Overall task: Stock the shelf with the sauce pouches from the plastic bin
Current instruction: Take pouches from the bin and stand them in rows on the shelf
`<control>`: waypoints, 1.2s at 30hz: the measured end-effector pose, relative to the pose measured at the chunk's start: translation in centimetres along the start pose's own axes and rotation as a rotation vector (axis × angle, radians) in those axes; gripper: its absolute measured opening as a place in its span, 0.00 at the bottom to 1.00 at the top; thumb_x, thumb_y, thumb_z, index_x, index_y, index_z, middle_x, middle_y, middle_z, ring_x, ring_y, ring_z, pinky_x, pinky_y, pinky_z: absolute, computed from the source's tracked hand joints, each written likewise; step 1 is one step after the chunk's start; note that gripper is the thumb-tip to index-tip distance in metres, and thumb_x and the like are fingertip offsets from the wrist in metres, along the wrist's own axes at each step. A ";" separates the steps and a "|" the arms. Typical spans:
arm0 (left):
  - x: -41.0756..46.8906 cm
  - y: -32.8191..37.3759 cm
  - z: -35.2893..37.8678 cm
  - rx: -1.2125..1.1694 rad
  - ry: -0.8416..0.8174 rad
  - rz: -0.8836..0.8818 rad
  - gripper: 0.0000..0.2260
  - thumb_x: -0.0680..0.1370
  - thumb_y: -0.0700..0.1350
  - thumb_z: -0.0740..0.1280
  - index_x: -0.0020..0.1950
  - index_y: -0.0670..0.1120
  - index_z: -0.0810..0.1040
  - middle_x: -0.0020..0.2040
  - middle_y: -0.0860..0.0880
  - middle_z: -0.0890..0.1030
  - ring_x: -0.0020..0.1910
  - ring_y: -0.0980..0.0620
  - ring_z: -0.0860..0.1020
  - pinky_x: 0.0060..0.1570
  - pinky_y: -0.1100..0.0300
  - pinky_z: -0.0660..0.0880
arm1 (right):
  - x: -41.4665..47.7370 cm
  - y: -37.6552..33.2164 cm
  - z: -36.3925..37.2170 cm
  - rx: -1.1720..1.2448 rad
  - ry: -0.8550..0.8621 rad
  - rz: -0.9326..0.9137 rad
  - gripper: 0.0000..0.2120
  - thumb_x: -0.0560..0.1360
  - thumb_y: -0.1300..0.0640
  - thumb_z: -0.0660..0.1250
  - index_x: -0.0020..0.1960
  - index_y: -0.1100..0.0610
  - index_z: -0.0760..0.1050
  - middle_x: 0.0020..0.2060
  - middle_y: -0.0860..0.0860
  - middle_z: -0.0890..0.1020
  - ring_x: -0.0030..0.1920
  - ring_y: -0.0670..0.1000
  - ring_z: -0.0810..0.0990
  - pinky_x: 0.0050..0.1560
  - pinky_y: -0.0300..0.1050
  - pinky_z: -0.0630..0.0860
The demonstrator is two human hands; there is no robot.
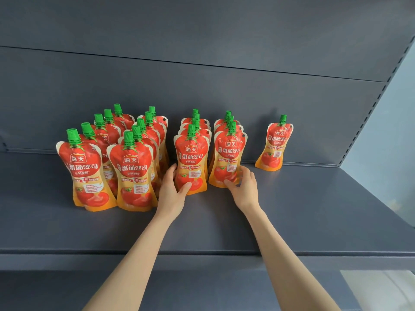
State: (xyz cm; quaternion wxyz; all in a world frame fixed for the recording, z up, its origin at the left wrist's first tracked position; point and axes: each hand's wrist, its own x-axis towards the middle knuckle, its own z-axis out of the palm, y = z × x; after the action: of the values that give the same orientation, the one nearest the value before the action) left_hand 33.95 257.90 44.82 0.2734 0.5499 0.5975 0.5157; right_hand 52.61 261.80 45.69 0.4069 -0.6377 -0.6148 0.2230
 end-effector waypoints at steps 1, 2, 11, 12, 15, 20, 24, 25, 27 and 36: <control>-0.4 0.0 0.0 0.012 0.010 0.009 0.29 0.76 0.46 0.67 0.74 0.48 0.59 0.71 0.47 0.68 0.70 0.48 0.66 0.68 0.47 0.66 | -0.4 0.0 -0.2 -0.003 0.008 0.004 0.29 0.74 0.52 0.70 0.71 0.56 0.63 0.67 0.55 0.70 0.65 0.56 0.71 0.64 0.54 0.72; -0.9 0.2 0.0 0.021 0.021 0.017 0.29 0.76 0.45 0.67 0.74 0.47 0.58 0.72 0.47 0.67 0.71 0.48 0.66 0.69 0.50 0.65 | -0.8 0.0 -0.6 -0.004 0.017 0.004 0.29 0.74 0.52 0.69 0.71 0.57 0.63 0.68 0.55 0.69 0.65 0.55 0.72 0.63 0.51 0.72; -7.7 3.0 -0.1 0.093 0.019 0.173 0.22 0.77 0.44 0.66 0.70 0.48 0.67 0.68 0.50 0.71 0.67 0.53 0.68 0.64 0.60 0.65 | -8.3 -0.5 -5.6 0.038 0.108 -0.069 0.17 0.77 0.54 0.65 0.64 0.57 0.72 0.63 0.52 0.76 0.63 0.54 0.73 0.64 0.51 0.70; -8.8 3.5 -0.1 0.083 0.014 0.199 0.20 0.77 0.44 0.66 0.69 0.48 0.68 0.67 0.51 0.72 0.67 0.53 0.69 0.65 0.58 0.66 | -9.6 -0.4 -6.1 0.039 0.121 -0.065 0.16 0.77 0.55 0.65 0.64 0.57 0.73 0.61 0.51 0.77 0.63 0.54 0.74 0.63 0.51 0.71; -12.8 4.4 0.1 0.046 -0.027 0.264 0.17 0.77 0.41 0.66 0.65 0.46 0.72 0.61 0.53 0.76 0.62 0.54 0.72 0.63 0.58 0.68 | -14.2 0.6 -7.8 0.049 0.158 -0.026 0.14 0.77 0.56 0.65 0.61 0.57 0.75 0.57 0.49 0.79 0.60 0.53 0.75 0.62 0.51 0.71; -21.2 3.7 2.4 -0.035 -0.166 0.251 0.11 0.76 0.41 0.67 0.59 0.47 0.76 0.52 0.53 0.81 0.53 0.62 0.77 0.56 0.67 0.71 | -23.3 5.1 -10.2 0.046 0.226 0.106 0.11 0.77 0.56 0.66 0.58 0.57 0.77 0.50 0.50 0.81 0.54 0.52 0.78 0.57 0.52 0.74; -28.5 1.2 5.6 -0.016 -0.342 0.155 0.11 0.76 0.43 0.67 0.58 0.48 0.77 0.51 0.53 0.81 0.52 0.61 0.77 0.54 0.65 0.72 | -30.8 10.2 -11.6 -0.003 0.213 0.263 0.11 0.77 0.56 0.65 0.58 0.56 0.76 0.51 0.51 0.82 0.53 0.53 0.80 0.55 0.50 0.76; -30.1 0.6 6.3 0.000 -0.391 0.121 0.11 0.76 0.44 0.67 0.58 0.48 0.76 0.51 0.55 0.81 0.52 0.61 0.77 0.54 0.65 0.72 | -32.5 11.3 -12.0 -0.018 0.214 0.302 0.10 0.77 0.57 0.65 0.58 0.56 0.77 0.51 0.51 0.83 0.53 0.53 0.80 0.55 0.51 0.76; -33.0 -0.5 7.6 0.021 -0.488 0.062 0.11 0.76 0.44 0.67 0.58 0.49 0.76 0.49 0.58 0.80 0.50 0.62 0.77 0.53 0.64 0.73 | -35.6 13.4 -12.9 -0.038 0.226 0.384 0.10 0.77 0.57 0.65 0.57 0.56 0.77 0.50 0.49 0.83 0.52 0.52 0.81 0.55 0.52 0.76; -41.3 -1.2 15.0 0.105 -0.814 -0.052 0.11 0.76 0.42 0.67 0.58 0.47 0.76 0.50 0.53 0.81 0.51 0.57 0.77 0.48 0.77 0.67 | -43.8 20.8 -18.8 -0.067 0.293 0.639 0.09 0.77 0.56 0.65 0.56 0.55 0.77 0.49 0.48 0.82 0.51 0.53 0.81 0.54 0.54 0.76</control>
State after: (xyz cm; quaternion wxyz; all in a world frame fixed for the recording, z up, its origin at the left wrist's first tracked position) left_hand 57.12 224.00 29.03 0.4720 0.7070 0.4796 0.2177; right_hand 73.54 216.70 30.41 0.3793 -0.8362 -0.3260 0.2250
